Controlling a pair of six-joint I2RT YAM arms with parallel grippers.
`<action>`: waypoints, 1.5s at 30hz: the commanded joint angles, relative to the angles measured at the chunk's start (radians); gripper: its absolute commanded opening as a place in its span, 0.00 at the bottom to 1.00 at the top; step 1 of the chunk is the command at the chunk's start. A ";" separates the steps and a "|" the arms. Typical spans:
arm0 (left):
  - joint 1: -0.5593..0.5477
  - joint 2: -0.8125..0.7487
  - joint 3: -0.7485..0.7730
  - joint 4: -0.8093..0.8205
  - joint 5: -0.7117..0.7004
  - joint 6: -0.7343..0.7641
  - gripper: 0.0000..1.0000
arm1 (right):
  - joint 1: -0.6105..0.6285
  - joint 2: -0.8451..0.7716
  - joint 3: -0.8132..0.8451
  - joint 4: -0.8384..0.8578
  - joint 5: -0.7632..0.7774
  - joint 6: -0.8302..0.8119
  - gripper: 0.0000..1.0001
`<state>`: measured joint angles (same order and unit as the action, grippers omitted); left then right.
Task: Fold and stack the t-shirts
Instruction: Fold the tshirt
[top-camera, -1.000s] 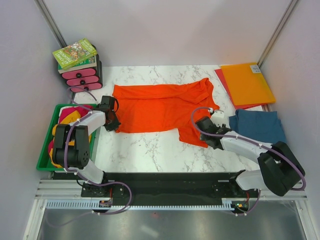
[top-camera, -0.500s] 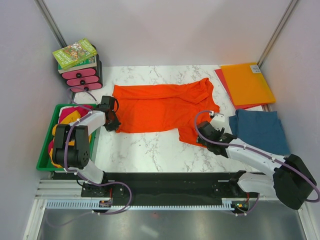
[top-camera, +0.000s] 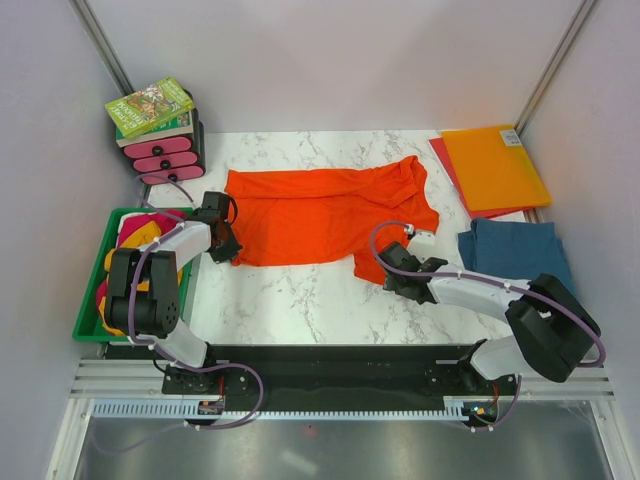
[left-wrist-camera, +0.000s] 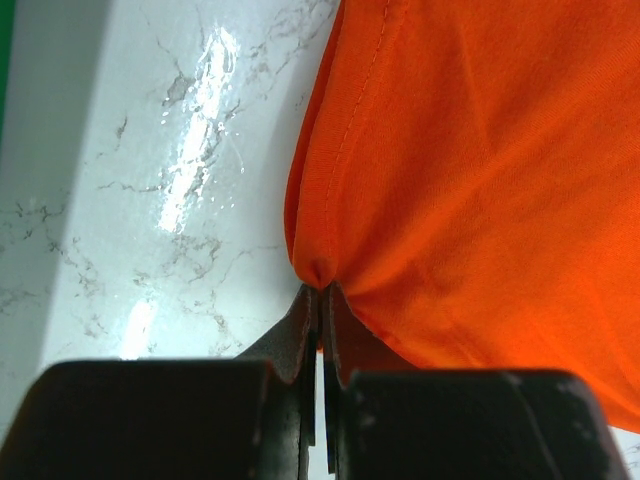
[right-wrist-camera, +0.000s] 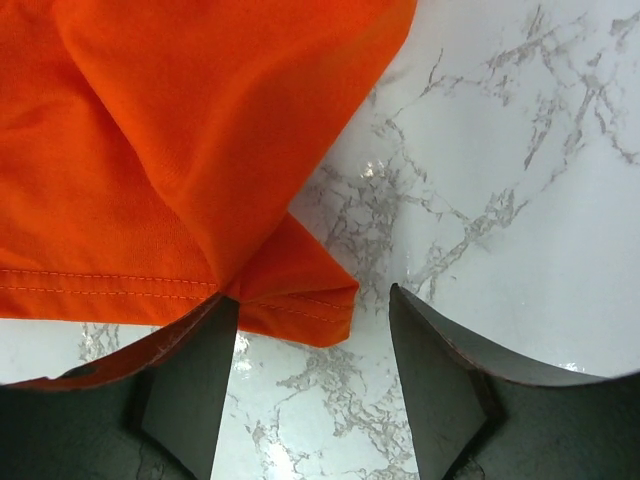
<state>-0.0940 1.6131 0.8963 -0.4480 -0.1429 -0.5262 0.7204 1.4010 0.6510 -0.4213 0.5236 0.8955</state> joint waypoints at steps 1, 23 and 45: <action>-0.009 -0.005 0.012 -0.024 0.019 -0.029 0.02 | 0.002 0.023 0.009 0.007 -0.023 0.040 0.69; -0.009 -0.007 0.015 -0.034 0.020 -0.032 0.02 | -0.009 0.105 -0.134 0.138 -0.283 0.163 0.34; -0.069 -0.531 -0.149 -0.115 0.066 -0.106 0.02 | 0.112 -0.482 -0.085 -0.214 0.072 0.120 0.00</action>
<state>-0.1551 1.1839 0.7860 -0.5236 -0.0978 -0.5911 0.8162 0.9836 0.5289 -0.5037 0.5133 1.0279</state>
